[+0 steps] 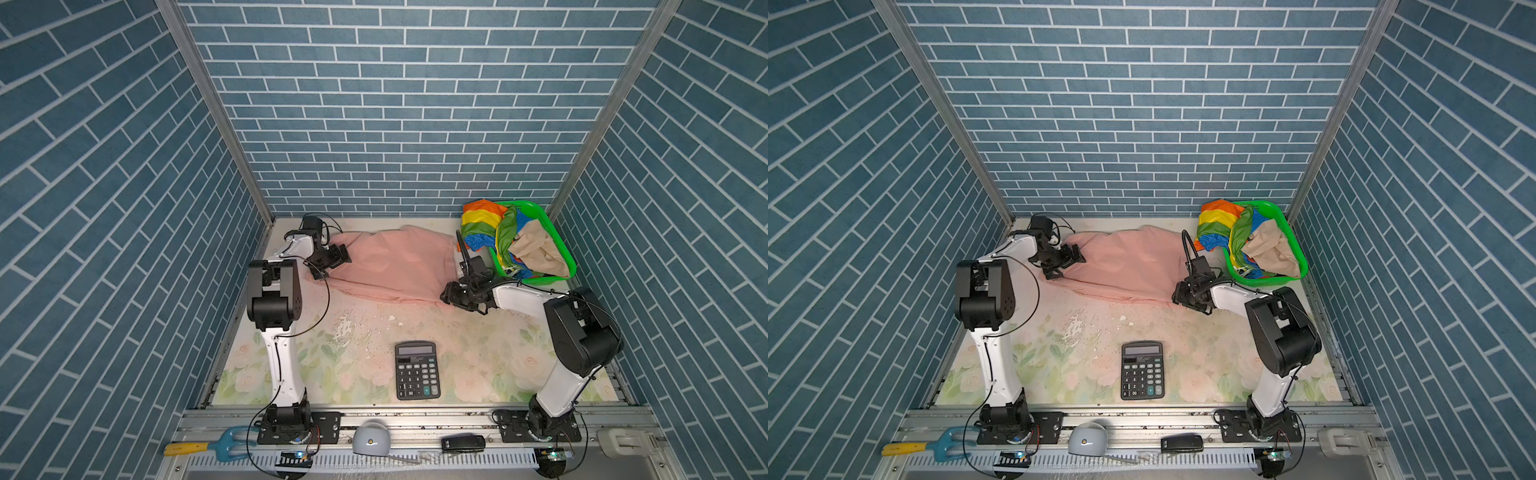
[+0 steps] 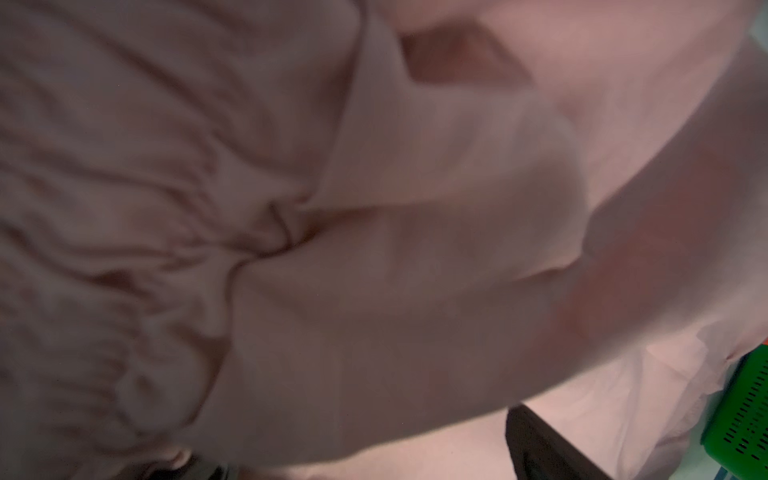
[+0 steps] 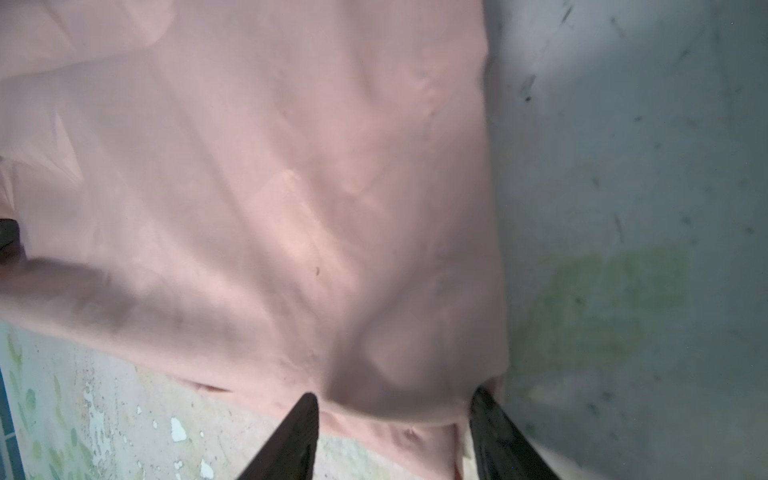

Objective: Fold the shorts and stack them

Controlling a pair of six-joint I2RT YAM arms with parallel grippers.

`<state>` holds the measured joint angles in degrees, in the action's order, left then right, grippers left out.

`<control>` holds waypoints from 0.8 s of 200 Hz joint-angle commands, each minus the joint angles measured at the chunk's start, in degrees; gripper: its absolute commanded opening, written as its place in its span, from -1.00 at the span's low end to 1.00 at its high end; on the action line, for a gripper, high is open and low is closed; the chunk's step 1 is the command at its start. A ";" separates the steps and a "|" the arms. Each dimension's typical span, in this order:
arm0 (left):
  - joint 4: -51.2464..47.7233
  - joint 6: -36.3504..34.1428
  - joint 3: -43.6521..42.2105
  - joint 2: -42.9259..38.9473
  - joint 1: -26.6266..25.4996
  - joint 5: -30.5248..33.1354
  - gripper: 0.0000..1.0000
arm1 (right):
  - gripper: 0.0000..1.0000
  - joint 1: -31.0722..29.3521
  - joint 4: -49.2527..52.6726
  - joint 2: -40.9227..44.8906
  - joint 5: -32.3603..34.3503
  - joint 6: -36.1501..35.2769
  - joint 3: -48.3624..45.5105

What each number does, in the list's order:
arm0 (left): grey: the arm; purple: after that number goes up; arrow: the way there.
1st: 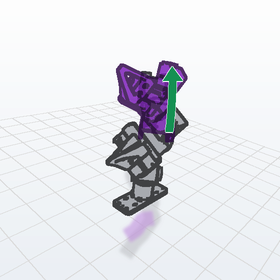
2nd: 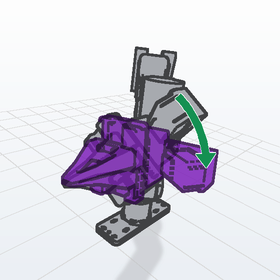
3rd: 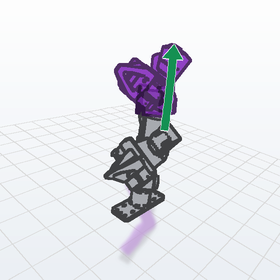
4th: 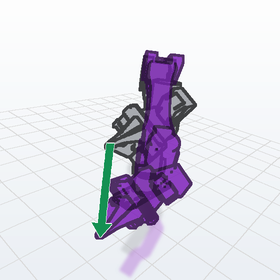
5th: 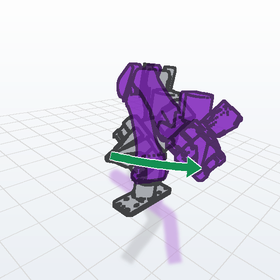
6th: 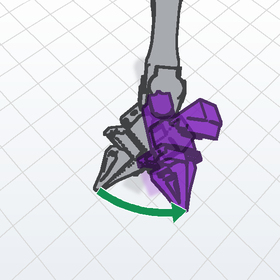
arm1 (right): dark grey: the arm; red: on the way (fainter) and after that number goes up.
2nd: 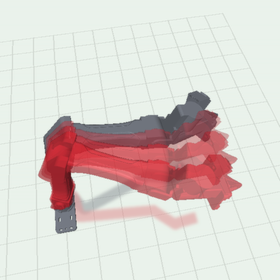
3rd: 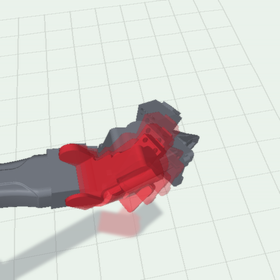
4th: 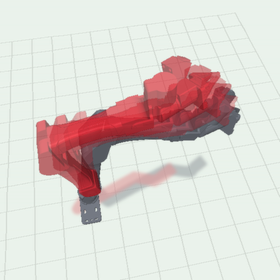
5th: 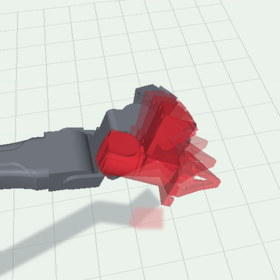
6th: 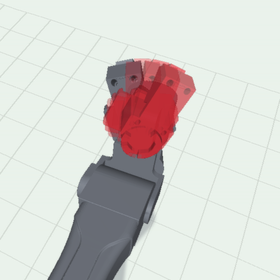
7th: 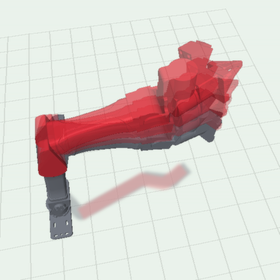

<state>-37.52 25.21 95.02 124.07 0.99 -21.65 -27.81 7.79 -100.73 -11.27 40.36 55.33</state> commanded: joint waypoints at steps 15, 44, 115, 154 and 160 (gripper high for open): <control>-4.70 0.56 -2.58 1.29 0.71 2.28 0.99 | -0.09 0.14 0.69 -3.46 1.42 -0.62 -2.33; -0.53 3.96 -9.85 -0.90 0.76 -0.57 0.99 | -0.42 0.18 1.32 -4.38 2.19 -2.03 -2.82; 5.15 7.77 -22.48 -11.76 -3.51 -3.25 0.99 | -1.00 7.90 7.77 -5.35 3.15 -9.63 0.97; 1.21 5.08 -20.55 -14.66 -3.60 -1.66 0.99 | -1.00 9.23 12.37 -3.92 5.64 -13.30 3.98; -0.13 4.04 -19.36 -15.38 -3.49 -0.43 0.99 | -1.00 9.27 12.81 -3.27 5.73 -13.61 4.22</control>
<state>-30.35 31.81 73.67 110.50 -3.03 -25.58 -19.35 11.68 -104.01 -10.74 31.00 58.94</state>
